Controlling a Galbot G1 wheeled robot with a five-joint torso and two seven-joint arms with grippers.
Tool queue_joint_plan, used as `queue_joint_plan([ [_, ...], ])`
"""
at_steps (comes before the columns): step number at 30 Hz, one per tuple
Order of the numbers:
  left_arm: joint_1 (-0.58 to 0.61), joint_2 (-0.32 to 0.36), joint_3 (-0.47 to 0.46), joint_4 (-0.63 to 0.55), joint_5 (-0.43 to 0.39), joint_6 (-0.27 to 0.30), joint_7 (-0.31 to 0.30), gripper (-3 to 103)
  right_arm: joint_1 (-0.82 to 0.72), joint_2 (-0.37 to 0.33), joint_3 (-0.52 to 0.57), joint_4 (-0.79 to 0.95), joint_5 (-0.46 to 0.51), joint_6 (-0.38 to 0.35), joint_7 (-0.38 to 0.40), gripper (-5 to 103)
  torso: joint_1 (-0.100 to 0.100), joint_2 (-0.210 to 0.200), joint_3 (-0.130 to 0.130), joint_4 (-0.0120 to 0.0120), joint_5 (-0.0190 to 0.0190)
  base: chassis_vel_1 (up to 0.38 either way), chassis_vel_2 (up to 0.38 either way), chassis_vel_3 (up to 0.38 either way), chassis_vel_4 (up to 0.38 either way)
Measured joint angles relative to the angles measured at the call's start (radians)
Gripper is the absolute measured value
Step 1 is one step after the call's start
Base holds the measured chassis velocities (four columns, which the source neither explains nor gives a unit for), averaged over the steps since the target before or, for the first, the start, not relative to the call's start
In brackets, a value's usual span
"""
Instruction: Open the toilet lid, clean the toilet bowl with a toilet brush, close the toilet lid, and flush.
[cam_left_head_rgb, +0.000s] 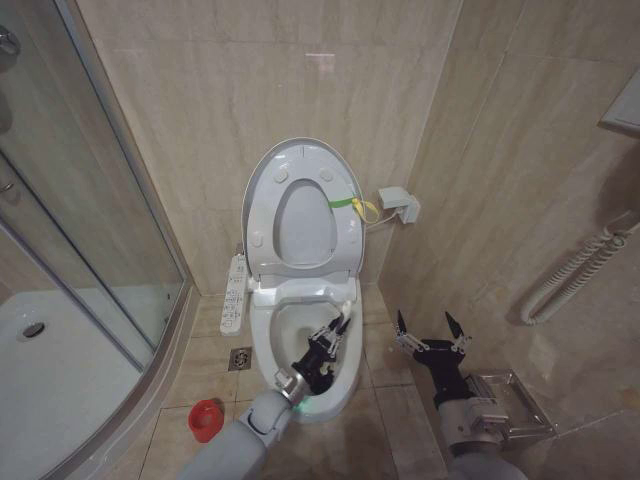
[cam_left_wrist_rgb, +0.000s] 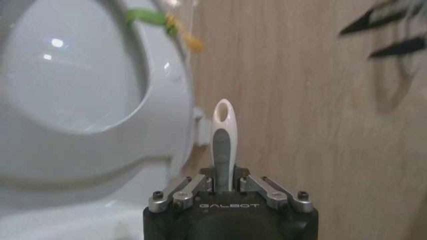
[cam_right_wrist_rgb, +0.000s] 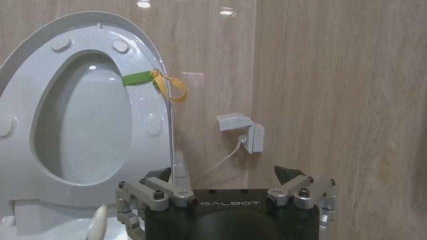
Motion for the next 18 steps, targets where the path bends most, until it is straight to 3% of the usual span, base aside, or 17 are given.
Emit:
queue_joint_plan([
  [6,-0.039,0.000,-0.053,0.170,0.006,-0.053,0.036,18,0.000,0.000,0.000,0.000,0.000,0.000,0.000,100,0.000,0.000,0.000,0.0002,0.0002,0.000,0.000,0.000,0.000],
  [9,-0.045,0.002,-0.066,0.190,0.010,-0.063,0.040,18,0.000,0.000,0.000,0.000,0.000,0.000,0.000,100,0.000,0.000,0.000,0.0006,0.0002,0.000,0.000,0.000,0.000],
  [15,-0.039,0.001,-0.068,0.146,0.012,-0.066,0.038,18,0.000,0.000,0.000,0.000,0.000,0.000,0.000,100,0.000,0.000,0.000,0.0001,0.0000,0.000,0.000,0.000,0.000],
  [18,-0.024,0.000,-0.053,0.071,0.015,-0.048,0.023,18,0.000,0.000,0.000,0.000,0.000,0.000,0.000,100,0.000,0.000,0.000,0.0000,0.0000,0.000,0.000,0.000,0.000],
])
